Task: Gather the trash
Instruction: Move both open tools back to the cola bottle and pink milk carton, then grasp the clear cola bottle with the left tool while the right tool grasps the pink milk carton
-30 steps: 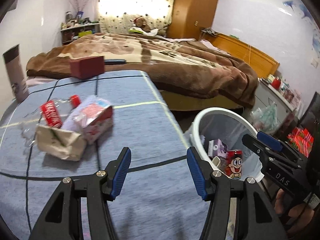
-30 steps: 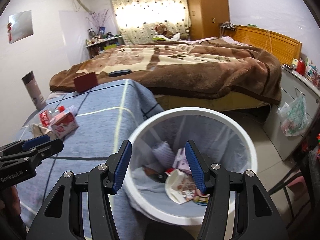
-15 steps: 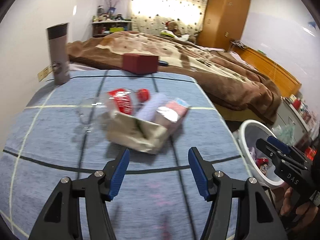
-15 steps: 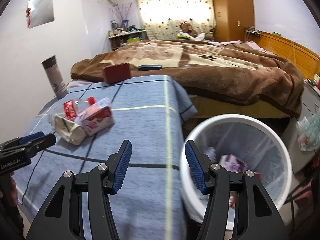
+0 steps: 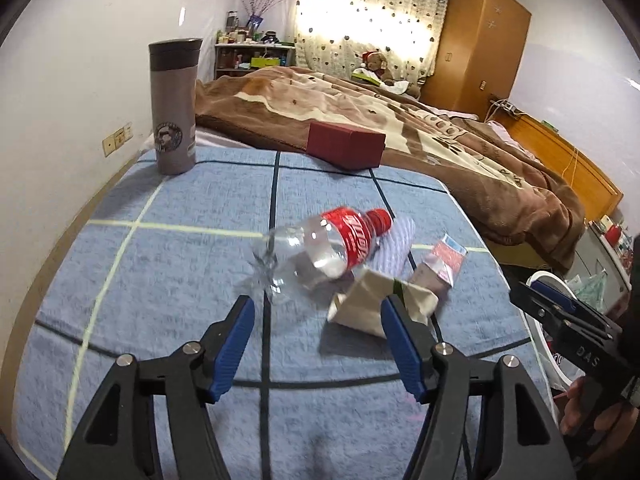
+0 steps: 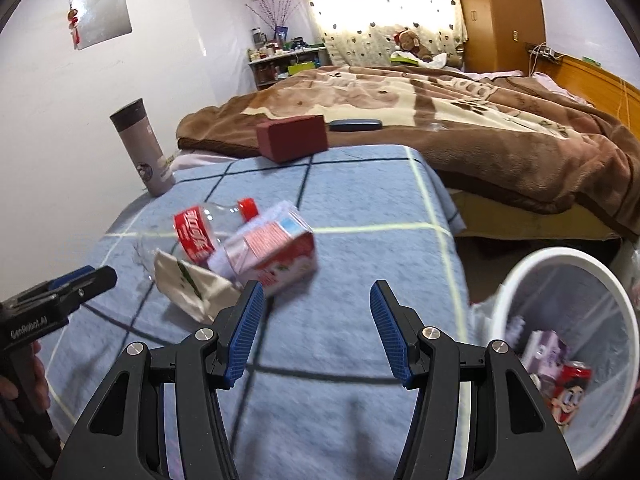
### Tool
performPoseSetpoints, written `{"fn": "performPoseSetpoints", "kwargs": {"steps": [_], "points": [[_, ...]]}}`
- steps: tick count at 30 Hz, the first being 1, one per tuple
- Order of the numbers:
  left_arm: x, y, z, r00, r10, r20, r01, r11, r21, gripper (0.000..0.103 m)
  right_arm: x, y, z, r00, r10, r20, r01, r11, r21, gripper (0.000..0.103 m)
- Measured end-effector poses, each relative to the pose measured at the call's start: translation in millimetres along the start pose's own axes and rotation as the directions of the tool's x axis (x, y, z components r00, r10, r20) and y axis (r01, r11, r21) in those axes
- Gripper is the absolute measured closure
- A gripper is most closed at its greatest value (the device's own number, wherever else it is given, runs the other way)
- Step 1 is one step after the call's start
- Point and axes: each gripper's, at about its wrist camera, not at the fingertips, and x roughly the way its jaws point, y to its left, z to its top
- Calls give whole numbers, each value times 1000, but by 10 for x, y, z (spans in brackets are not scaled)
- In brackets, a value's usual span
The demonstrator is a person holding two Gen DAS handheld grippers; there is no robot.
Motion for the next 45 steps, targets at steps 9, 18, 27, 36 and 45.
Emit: {"fn": "performPoseSetpoints", "kwargs": {"steps": [9,18,27,36,45], "points": [[289,101,351,999,-7,-44,9,998,64,30,324,161,195,999,-10,-51,13,999,47,43],[643,62,487,994,-14,-108,29,990,138,30,614,194,316,993,-71,-99,82,990,117,41],[892,-12,479,979,-73,-189,105,981,163,29,740,274,339,986,-71,-149,87,991,103,37],[926,-115,409,963,-131,-234,171,972,159,30,587,165,354,974,-144,-177,157,986,62,37],[1009,-11,481,971,-106,-215,129,987,99,30,738,268,396,986,-54,-156,74,990,124,37]]}}
